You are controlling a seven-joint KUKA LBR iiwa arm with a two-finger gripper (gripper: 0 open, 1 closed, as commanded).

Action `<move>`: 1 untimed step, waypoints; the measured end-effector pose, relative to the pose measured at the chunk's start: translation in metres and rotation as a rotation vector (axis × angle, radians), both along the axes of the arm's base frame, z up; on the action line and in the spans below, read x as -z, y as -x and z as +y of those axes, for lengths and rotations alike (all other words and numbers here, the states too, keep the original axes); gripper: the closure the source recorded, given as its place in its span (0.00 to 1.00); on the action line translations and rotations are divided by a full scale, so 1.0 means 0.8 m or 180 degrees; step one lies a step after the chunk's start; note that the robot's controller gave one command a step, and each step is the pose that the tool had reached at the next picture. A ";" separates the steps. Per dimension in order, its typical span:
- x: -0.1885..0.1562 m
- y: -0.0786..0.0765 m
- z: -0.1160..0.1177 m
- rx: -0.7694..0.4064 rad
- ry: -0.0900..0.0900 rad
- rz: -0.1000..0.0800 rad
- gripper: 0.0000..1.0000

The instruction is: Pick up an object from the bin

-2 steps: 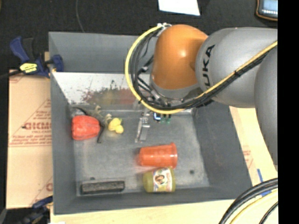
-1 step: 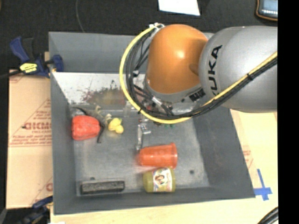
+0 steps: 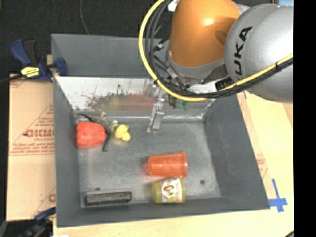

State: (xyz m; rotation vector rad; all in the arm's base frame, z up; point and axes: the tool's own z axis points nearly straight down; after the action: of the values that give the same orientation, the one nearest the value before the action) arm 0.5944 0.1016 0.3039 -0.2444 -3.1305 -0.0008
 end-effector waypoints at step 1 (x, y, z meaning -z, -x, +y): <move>0.009 0.005 0.008 -0.0075 0.0003 -0.0050 0.00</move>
Offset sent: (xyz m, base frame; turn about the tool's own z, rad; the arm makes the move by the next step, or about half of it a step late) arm -0.0081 0.0347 0.0468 -0.3697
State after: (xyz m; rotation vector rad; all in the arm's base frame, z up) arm 0.5902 0.1081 0.2965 -0.2087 -3.1489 -0.0014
